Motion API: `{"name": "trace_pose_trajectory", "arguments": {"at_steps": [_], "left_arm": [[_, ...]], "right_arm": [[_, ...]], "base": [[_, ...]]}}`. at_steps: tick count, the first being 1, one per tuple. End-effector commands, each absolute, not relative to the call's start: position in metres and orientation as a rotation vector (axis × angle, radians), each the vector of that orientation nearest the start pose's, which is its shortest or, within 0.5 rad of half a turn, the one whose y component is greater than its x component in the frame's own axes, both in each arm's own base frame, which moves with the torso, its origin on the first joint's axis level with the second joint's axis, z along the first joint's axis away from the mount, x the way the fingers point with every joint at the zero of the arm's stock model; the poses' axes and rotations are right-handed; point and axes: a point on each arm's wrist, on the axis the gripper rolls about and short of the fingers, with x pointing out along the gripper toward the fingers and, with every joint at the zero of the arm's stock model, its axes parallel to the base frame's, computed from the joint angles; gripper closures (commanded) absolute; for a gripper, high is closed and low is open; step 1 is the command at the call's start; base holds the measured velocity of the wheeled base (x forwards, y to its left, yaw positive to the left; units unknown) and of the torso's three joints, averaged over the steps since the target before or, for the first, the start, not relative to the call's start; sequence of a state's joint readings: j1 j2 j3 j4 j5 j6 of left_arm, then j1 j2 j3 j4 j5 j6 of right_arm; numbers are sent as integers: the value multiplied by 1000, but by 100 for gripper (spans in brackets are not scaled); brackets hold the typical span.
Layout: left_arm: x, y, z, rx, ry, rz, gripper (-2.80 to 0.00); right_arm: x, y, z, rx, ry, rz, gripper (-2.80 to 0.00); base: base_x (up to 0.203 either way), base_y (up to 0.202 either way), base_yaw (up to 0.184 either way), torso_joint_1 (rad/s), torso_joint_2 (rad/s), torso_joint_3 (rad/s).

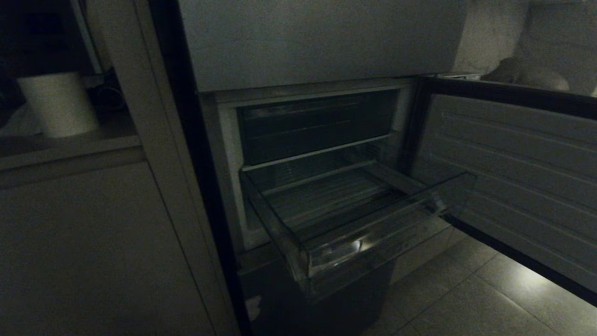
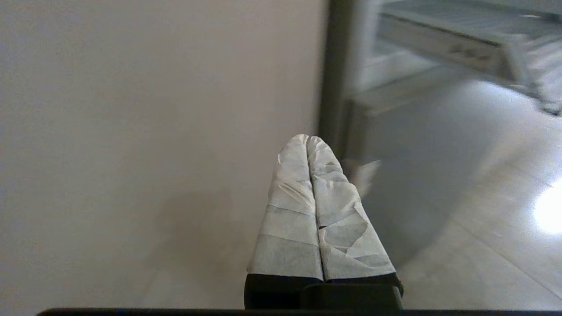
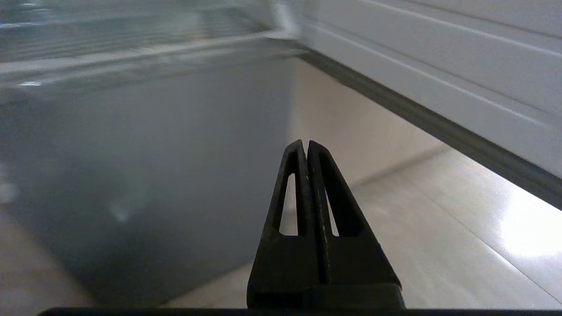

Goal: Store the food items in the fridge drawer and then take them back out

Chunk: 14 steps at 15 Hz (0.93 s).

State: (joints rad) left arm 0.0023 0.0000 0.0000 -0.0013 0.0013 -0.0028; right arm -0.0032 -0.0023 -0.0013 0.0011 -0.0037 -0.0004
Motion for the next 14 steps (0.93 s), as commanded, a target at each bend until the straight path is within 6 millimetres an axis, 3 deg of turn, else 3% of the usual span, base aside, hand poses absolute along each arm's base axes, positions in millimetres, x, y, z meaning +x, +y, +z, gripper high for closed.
{"name": "trace_pose_trajectory", "arguments": {"at_steps": [1,9,12,14], "left_arm": [[-23,0,76,-3,-2,5,0],[-23,0,76,-3,-2,5,0],[-23,0,76,-3,-2,5,0],[-23,0,76,-3,-2,5,0]], "right_arm": [[-23,0,76,0,0,-8,0],[-23,0,76,-11,0,-3,0],[-22,1,80,-125,20,54,0],[-13,2,98,-99,104,93,0]], "base": [[2,-9,175,4,2,-1],[1,-8,161,3,2,2],[0,0,0,0,0,0],[0,0,0,0,0,0]]}}
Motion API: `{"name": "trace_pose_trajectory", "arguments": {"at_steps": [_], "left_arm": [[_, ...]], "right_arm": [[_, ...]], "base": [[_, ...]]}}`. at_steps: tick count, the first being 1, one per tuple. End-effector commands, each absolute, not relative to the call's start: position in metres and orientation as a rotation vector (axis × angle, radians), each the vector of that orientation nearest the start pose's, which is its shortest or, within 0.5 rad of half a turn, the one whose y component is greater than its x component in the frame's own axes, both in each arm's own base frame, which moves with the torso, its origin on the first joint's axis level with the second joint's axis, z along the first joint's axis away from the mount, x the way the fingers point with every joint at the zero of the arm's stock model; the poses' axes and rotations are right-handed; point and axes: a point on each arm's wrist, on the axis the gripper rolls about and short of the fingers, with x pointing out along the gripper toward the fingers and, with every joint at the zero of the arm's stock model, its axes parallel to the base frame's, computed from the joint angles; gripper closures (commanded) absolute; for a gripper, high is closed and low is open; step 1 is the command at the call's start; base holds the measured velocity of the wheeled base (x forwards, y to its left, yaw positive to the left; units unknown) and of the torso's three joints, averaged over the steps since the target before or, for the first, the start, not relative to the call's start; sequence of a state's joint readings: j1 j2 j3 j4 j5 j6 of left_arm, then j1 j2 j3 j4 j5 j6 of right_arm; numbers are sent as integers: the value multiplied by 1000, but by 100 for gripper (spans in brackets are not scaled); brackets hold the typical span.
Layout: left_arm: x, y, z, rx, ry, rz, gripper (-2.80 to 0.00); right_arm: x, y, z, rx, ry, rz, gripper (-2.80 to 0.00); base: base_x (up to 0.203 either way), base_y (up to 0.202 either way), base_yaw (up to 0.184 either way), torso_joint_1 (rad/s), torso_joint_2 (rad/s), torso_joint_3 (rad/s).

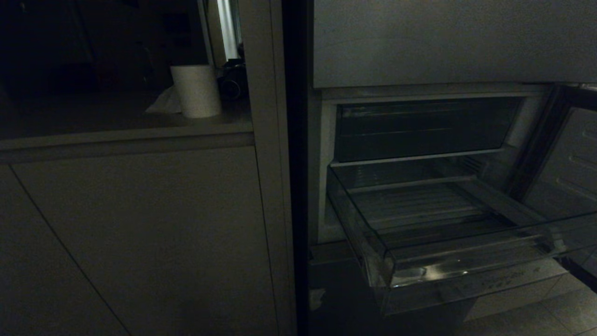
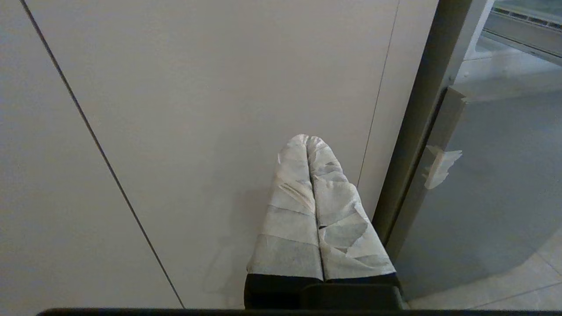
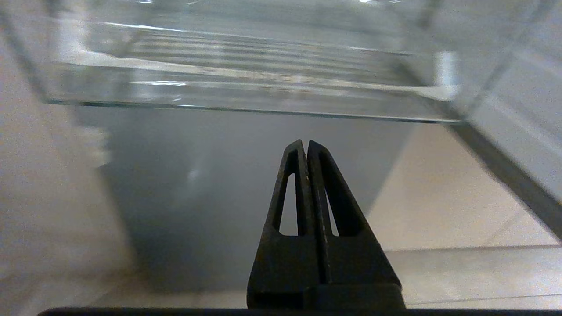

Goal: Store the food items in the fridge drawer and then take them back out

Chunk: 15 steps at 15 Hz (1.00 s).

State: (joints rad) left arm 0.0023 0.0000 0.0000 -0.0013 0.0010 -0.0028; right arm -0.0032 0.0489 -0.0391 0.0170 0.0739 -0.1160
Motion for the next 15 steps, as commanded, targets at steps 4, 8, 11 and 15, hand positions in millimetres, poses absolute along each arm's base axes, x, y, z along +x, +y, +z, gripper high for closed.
{"name": "trace_pose_trajectory", "arguments": {"at_steps": [4,8,11,15], "left_arm": [[-23,0,76,-3,-2,5,0],[-23,0,76,-3,-2,5,0],[-23,0,76,-3,-2,5,0],[-23,0,76,-3,-2,5,0]], "right_arm": [[41,4,142,58,401,163,0],[127,4,154,151,689,164,0],[190,4,146,183,801,151,0],[257,4,135,190,817,119,0]], "base": [[0,0,0,0,0,0],[0,0,0,0,0,0],[0,0,0,0,0,0],[0,0,0,0,0,0]]}}
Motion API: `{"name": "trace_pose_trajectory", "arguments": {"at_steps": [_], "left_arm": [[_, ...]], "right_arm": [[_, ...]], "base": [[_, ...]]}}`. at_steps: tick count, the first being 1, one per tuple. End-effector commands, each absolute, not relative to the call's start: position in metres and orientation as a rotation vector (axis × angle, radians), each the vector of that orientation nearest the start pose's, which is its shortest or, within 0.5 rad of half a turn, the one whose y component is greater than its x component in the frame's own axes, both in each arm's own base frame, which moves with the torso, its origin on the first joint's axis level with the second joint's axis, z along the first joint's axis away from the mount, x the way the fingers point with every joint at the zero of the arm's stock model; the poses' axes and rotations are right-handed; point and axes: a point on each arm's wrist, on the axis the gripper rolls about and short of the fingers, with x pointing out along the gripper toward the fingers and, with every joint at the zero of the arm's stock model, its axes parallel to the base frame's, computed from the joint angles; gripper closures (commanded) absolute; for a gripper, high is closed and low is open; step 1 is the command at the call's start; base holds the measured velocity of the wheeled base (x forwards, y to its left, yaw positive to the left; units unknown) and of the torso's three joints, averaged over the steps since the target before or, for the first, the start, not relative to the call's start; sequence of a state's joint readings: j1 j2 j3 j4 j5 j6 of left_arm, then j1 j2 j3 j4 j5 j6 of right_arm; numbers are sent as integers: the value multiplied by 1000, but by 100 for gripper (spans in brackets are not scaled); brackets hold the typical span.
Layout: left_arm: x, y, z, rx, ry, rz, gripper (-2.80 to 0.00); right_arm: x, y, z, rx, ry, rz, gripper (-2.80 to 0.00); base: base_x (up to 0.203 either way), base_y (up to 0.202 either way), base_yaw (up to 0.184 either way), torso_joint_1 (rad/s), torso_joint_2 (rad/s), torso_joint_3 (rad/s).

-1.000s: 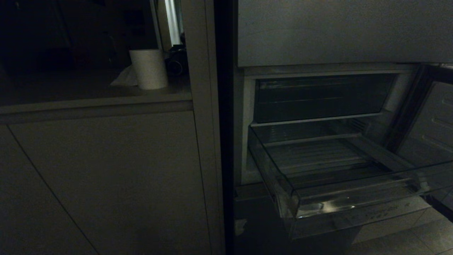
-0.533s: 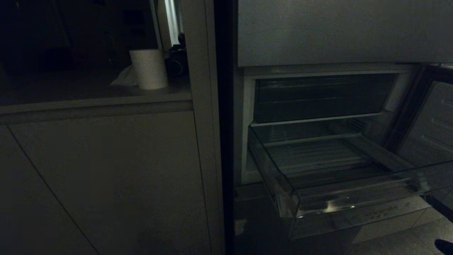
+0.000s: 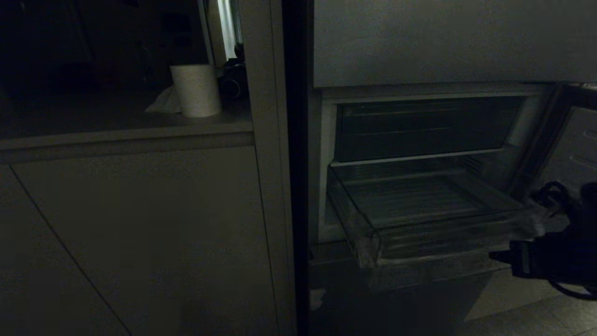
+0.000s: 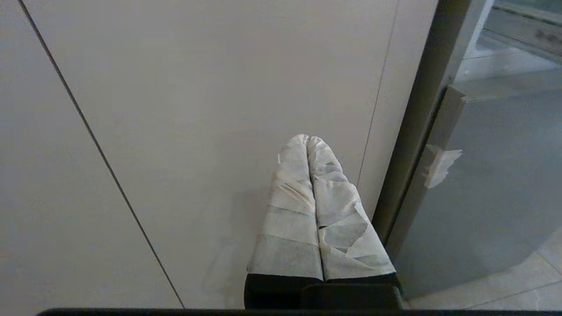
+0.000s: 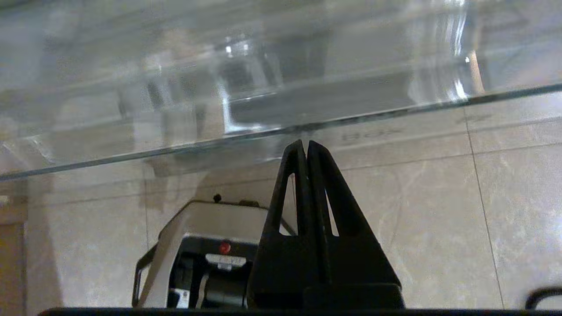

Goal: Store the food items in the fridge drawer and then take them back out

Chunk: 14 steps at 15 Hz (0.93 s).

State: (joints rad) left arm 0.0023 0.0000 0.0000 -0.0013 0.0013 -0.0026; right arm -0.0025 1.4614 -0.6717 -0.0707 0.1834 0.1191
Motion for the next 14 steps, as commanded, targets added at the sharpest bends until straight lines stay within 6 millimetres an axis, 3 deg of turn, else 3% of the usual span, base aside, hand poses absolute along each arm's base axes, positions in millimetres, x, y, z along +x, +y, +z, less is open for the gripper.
{"name": "trace_pose_trajectory", "arguments": {"at_steps": [1,4,5,7,10,14], "left_arm": [[-23,0,76,-3,-2,5,0],[-23,0,76,-3,-2,5,0],[-23,0,76,-3,-2,5,0],[-23,0,76,-3,-2,5,0],[-23,0,76,-3,-2,5,0],[-23,0,76,-3,-2,5,0]], "right_arm": [[272,5,130,193,790,120,0],[324,20,128,263,484,150,0],[331,29,129,289,392,152,0],[324,38,128,328,359,145,0],[278,33,155,330,296,161,0],[190,24,181,283,175,184,0]], "base": [[0,0,0,0,0,0],[0,0,0,0,0,0],[0,0,0,0,0,0],[0,0,0,0,0,0],[0,0,0,0,0,0],[0,0,0,0,0,0]]}}
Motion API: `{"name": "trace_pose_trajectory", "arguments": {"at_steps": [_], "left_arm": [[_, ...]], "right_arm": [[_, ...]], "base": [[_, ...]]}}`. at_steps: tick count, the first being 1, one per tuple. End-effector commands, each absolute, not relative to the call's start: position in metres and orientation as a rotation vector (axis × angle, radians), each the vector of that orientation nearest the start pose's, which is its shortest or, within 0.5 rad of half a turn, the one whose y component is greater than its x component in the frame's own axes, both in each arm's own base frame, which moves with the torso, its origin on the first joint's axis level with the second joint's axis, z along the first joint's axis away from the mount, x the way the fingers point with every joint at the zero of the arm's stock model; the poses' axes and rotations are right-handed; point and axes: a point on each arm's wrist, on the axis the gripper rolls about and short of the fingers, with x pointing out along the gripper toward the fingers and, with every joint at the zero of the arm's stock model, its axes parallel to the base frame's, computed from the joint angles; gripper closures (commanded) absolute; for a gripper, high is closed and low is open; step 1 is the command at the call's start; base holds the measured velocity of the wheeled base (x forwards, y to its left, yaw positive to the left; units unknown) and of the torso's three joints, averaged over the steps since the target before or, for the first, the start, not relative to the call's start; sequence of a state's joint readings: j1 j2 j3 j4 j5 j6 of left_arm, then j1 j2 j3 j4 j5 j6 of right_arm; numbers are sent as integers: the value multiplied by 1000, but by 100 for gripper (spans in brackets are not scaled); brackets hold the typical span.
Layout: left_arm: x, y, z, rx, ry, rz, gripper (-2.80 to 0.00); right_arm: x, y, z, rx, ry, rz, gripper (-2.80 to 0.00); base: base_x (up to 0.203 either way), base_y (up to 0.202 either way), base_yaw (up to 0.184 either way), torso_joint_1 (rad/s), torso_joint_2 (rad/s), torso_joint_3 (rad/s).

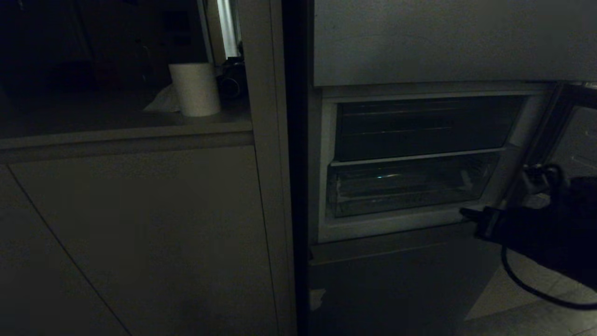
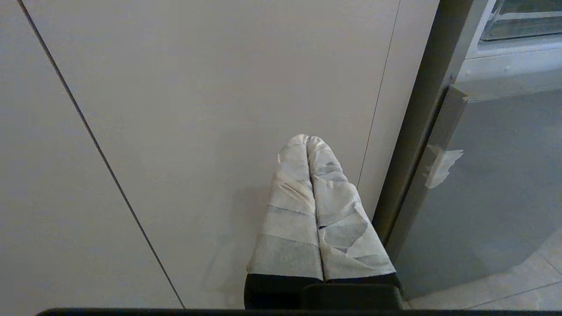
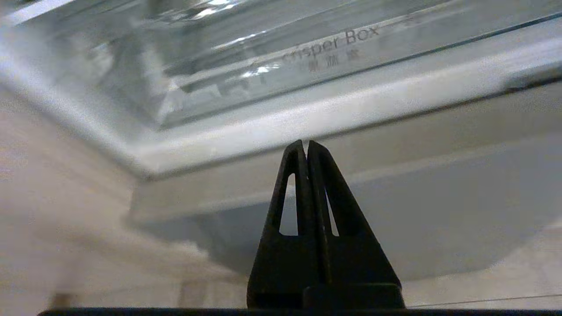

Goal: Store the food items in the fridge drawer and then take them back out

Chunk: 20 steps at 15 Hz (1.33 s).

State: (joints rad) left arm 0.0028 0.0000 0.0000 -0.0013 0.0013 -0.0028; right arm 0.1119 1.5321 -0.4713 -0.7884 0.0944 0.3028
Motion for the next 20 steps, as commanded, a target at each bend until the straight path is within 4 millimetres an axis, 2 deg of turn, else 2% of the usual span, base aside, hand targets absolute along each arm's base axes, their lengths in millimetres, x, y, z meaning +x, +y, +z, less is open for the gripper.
{"name": "trace_pose_trajectory", "arguments": {"at_steps": [1,5,7,9,11,12,14,16,20], "left_arm": [[-23,0,76,-3,-2,5,0],[-23,0,76,-3,-2,5,0],[-23,0,76,-3,-2,5,0],[-23,0,76,-3,-2,5,0],[-23,0,76,-3,-2,5,0],[-23,0,76,-3,-2,5,0],[-23,0,76,-3,-2,5,0],[-23,0,76,-3,-2,5,0],[-23,0,76,-3,-2,5,0]], "right_arm": [[169,21,184,260,141,188,0],[71,9,187,172,12,177,0],[25,4,172,144,-20,167,0],[-1,0,144,114,30,127,0],[-3,-1,103,38,188,69,0],[-3,-2,94,1,240,49,0],[-2,-1,87,0,256,66,0],[-3,-1,86,-7,250,13,0],[-8,1,79,-74,186,9,0]], "base": [[0,0,0,0,0,0],[0,0,0,0,0,0],[0,0,0,0,0,0],[0,0,0,0,0,0],[0,0,0,0,0,0],[0,0,0,0,0,0],[0,0,0,0,0,0],[0,0,0,0,0,0],[0,0,0,0,0,0]]}}
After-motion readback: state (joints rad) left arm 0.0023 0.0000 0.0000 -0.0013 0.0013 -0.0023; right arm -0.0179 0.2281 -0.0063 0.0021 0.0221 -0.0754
